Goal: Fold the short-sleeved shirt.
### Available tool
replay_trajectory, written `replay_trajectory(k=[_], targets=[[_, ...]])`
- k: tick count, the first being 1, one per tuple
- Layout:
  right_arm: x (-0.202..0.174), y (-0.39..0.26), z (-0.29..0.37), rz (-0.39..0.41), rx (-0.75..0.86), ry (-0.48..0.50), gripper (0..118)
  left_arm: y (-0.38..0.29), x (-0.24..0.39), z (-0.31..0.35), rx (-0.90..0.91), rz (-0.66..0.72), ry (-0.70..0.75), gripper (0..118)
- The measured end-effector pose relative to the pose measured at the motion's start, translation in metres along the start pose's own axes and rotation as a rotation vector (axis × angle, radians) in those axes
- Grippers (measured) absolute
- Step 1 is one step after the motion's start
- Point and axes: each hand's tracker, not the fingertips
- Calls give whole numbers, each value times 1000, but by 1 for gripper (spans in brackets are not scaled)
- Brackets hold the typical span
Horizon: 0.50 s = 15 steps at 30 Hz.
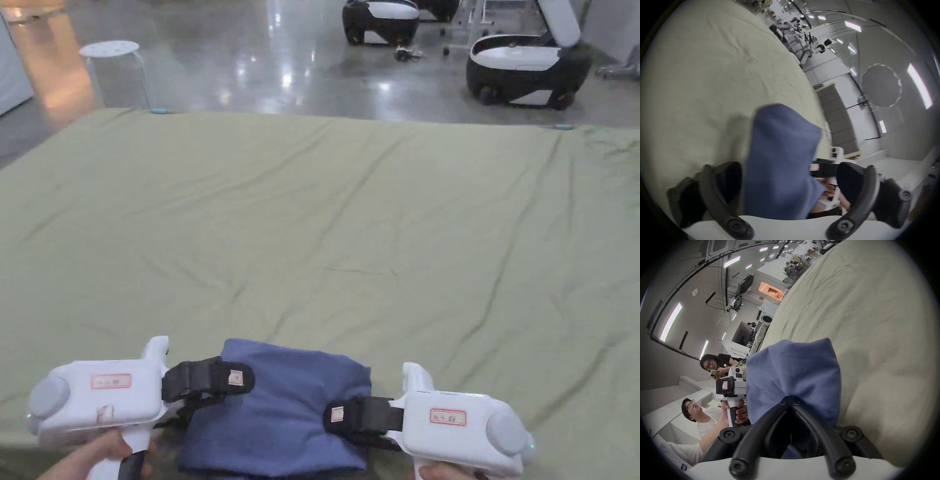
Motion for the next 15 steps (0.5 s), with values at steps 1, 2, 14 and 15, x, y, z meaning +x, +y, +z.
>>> replay_trajectory(k=[1, 2, 14, 15], targets=[[0, 0, 0, 0, -1, 4, 0, -3, 3, -5, -14, -22, -12, 42], [0, 0, 0, 3, -1, 4, 0, -5, 10, -10, -16, -90, 90, 32], [-19, 0, 9, 98, 77, -45, 0, 13, 13, 9, -5, -120, 182, 27], [-28, 1, 17, 129, 109, -39, 0, 15, 17, 14, 7, -132, 198, 27]])
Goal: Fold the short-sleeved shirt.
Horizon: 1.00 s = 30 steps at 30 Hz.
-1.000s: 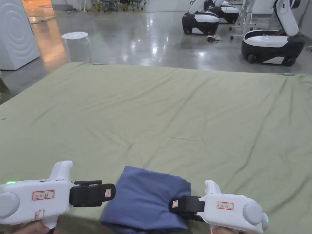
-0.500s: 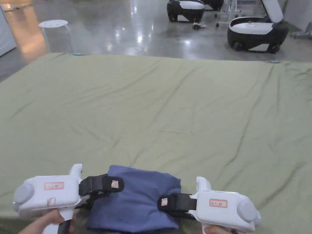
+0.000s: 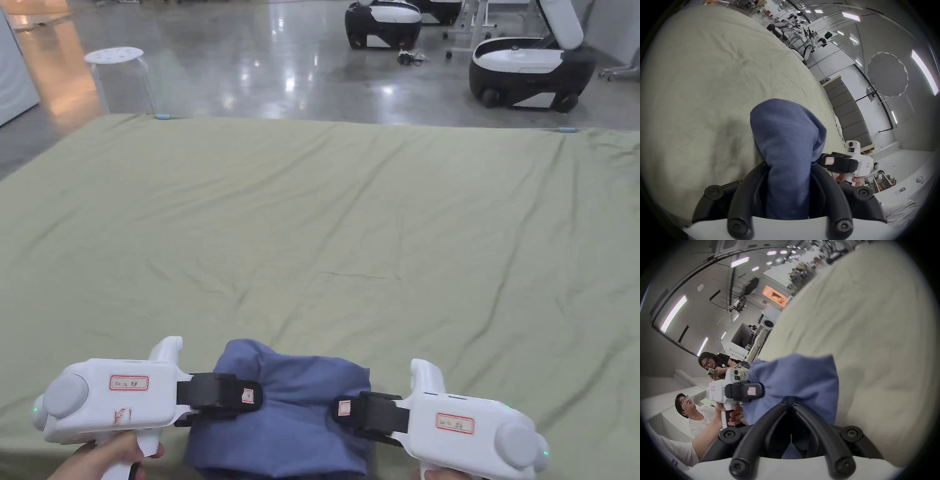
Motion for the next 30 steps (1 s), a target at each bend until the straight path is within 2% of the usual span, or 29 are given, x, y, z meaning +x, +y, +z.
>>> replay_trajectory(k=[1, 4, 6, 7, 9, 11, 13, 15, 17, 19, 21, 23, 25, 27, 30], targets=[[-10, 3, 13, 25, 41, 26, 0, 3, -2, 8, -7, 3, -6, 27], [-50, 10, 63, 221, 184, -41, 0, 12, -4, 38, -6, -60, 82, 27], [-79, 10, 103, 395, 306, -163, 0, 23, -16, 62, -3, -45, 147, 27], [-89, 10, 120, 459, 346, -187, 0, 26, -16, 73, 4, -58, 185, 27], [-112, 6, 156, 598, 453, -319, 0, 37, -20, 98, 35, -78, 272, 27], [-128, 5, 186, 677, 521, -407, 0, 51, -34, 124, 41, -86, 355, 27], [-134, 4, 211, 689, 567, -428, 0, 66, -44, 146, 26, -97, 456, 27], [-134, 4, 225, 660, 564, -448, 0, 83, -62, 167, 4, -104, 556, 27], [-130, 0, 232, 651, 564, -512, 0, 102, -79, 188, -5, -130, 661, 27], [-117, -1, 232, 594, 551, -561, 0, 120, -100, 206, -25, -118, 749, 27], [-105, -2, 231, 499, 524, -543, 0, 140, -120, 222, -44, -156, 859, 27], [-96, -1, 222, 458, 502, -578, 0, 156, -137, 236, -44, -164, 973, 26], [-93, 1, 215, 456, 478, -597, 0, 168, -153, 245, -47, -171, 1065, 26], [-88, 6, 209, 457, 462, -603, 0, 173, -165, 252, -71, -152, 1112, 26], [-89, 12, 200, 455, 451, -590, 0, 169, -176, 250, -76, -127, 1084, 27]])
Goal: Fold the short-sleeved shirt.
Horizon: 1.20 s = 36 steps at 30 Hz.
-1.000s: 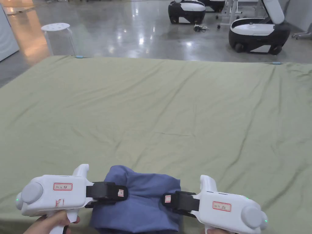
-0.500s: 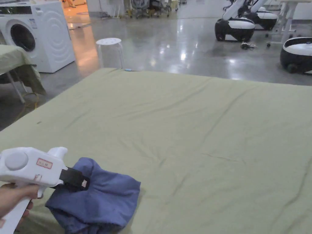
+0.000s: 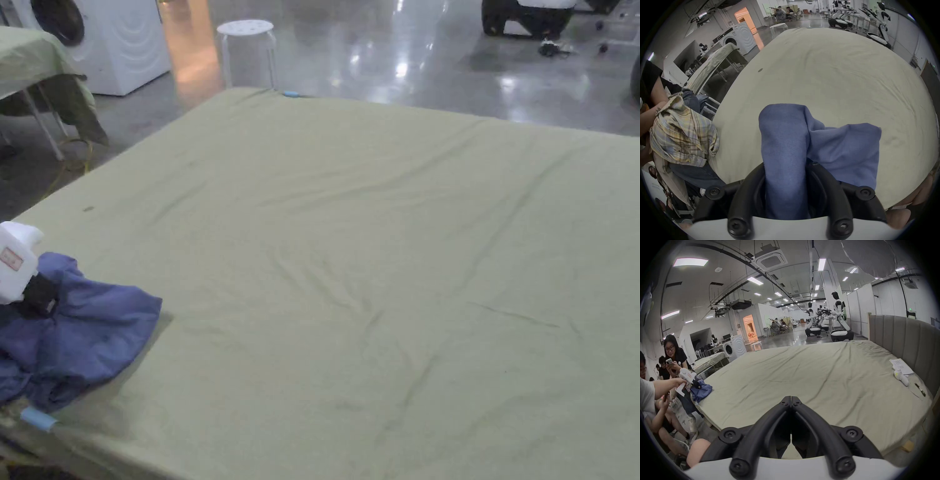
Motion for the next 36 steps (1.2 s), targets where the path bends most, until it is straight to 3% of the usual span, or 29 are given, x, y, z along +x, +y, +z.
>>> replay_trajectory(k=[2, 3, 5, 6, 8, 13, 15, 16, 19, 21, 22, 24, 26, 28, 30, 33, 36], targets=[[-2, 3, -3, -10, 8, 26, 0, -5, 2, -2, 30, 15, 13, 34], [-3, 5, -2, -11, 14, 32, 0, -8, 2, 1, 54, 31, 21, 46], [-4, 10, 3, -29, 37, 60, 0, -16, -3, 15, 109, 62, -22, 94], [-4, 12, 8, -47, 56, 86, 0, -18, -12, 23, 122, 99, -9, 109], [-2, 18, 24, -47, 81, 97, 0, -23, -22, 56, 157, 172, 53, 113], [4, 24, 58, -42, 147, 120, 0, -45, -15, 171, 433, 241, -53, 112], [4, 27, 69, -16, 169, 83, 0, -62, 15, 217, 536, 250, -158, 105], [5, 29, 76, 4, 178, 59, 0, -74, 38, 240, 584, 240, -195, 89], [8, 38, 93, 60, 213, -43, 0, -118, 122, 299, 838, 125, -238, 66], [5, 44, 103, 114, 234, -150, 0, -155, 188, 330, 1027, 102, -215, 14], [3, 45, 107, 141, 247, -199, 0, -174, 217, 344, 1104, 73, -236, 7], [2, 43, 116, 185, 296, -248, 0, -209, 271, 363, 1218, 59, -272, 5], [-5, 36, 127, 215, 351, -306, 0, -246, 326, 376, 1317, 78, -187, 5], [-3, 25, 136, 206, 373, -311, 0, -278, 363, 383, 1352, 121, -180, 4], [-6, 19, 144, 184, 374, -289, 0, -290, 383, 376, 1332, 112, -273, 3], [-7, 13, 151, 181, 380, -269, 0, -294, 407, 377, 1299, -70, -191, 3], [-9, 10, 154, 186, 390, -278, 0, -296, 411, 375, 1303, -70, -189, 3]])
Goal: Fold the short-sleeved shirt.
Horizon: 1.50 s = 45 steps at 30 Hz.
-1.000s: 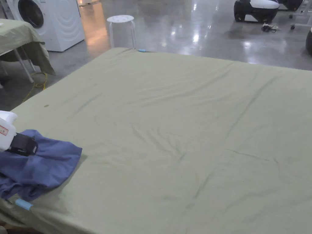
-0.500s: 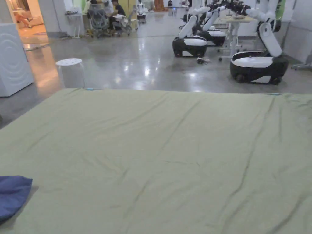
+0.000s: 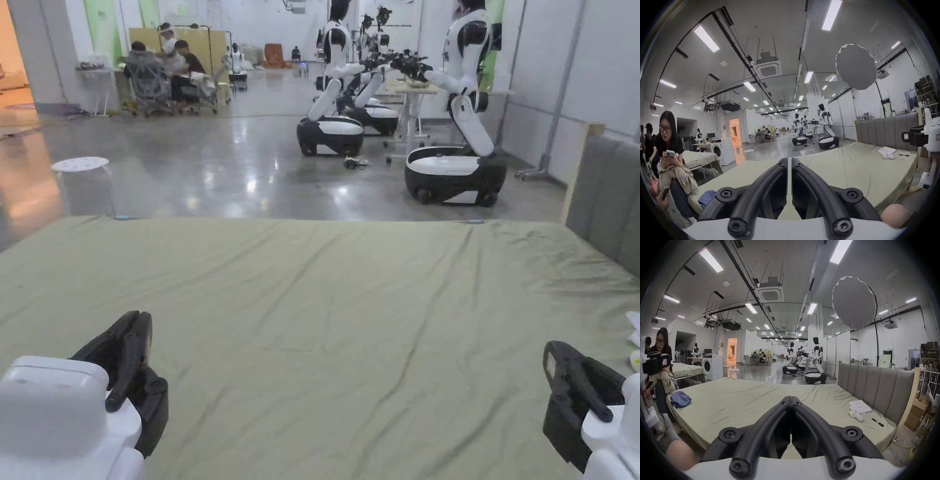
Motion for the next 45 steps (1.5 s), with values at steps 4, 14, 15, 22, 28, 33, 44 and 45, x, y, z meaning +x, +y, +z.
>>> replay_trajectory(k=[4, 14, 15, 22, 28, 33, 44, 45], targets=[[0, 2, 8, -9, 9, -13, 0, 3, -4, -4, -13, 10, 4, 3], [-6, 9, 13, 9, 41, -53, 0, 2, -10, -8, -27, 54, 56, 3], [-7, 10, 13, 9, 42, -52, 0, 2, -10, -8, -31, 53, 60, 3], [-10, 12, 15, -2, 57, -65, 1, 1, -9, -7, -36, 40, 71, 3], [-11, 13, 16, -9, 64, -72, 1, 3, -10, -6, -30, 22, 82, 3], [-13, 13, 16, -14, 63, -68, 1, 1, -11, -4, -36, 18, 91, 3], [-20, 15, 9, 21, 59, -47, 118, -10, -13, -22, 25, 47, 107, 117], [-19, 16, 5, 14, 64, -43, 118, -10, -11, -29, 4, 27, 92, 118]])
